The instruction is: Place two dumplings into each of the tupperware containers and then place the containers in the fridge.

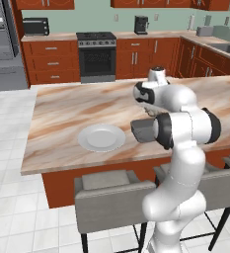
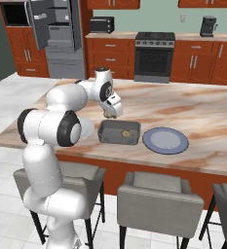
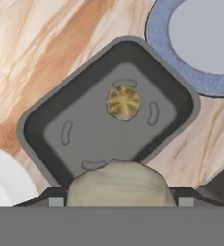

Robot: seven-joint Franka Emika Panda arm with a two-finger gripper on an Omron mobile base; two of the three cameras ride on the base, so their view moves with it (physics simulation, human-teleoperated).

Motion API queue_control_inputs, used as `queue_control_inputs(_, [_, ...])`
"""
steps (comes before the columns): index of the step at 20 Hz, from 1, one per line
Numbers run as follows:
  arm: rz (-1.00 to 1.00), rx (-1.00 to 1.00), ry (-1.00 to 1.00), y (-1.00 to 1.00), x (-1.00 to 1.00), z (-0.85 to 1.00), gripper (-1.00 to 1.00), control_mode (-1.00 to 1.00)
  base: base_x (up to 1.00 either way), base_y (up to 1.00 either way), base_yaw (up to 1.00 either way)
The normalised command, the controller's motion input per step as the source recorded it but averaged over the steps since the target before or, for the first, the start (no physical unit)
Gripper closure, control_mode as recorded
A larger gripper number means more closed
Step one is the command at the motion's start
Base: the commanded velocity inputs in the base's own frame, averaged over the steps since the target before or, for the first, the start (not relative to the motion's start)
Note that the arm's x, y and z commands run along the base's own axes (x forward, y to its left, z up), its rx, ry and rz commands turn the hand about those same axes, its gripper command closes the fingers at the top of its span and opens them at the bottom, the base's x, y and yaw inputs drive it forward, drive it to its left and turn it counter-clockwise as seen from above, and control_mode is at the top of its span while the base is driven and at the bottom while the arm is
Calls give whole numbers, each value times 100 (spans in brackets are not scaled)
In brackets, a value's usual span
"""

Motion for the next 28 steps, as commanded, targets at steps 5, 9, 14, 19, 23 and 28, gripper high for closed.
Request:
queue_control_inputs(5, [1, 0, 0, -39, 20, -41, 100, -100, 0, 0, 0])
queue_control_inputs(9, [1, 0, -4, -8, 4, -52, 100, -100, 0, 0, 0])
queue_control_inputs(14, [2, -1, 0, 4, 23, -44, 100, -100, 0, 0, 0])
queue_control_inputs(19, [6, -3, 0, 8, 53, -32, 100, -100, 0, 0, 0])
queue_control_inputs(23, [3, -1, 0, 4, 42, -31, 100, -100, 0, 0, 0])
queue_control_inputs(28, [0, -1, 0, 8, 20, -39, 100, -100, 0, 0, 0])
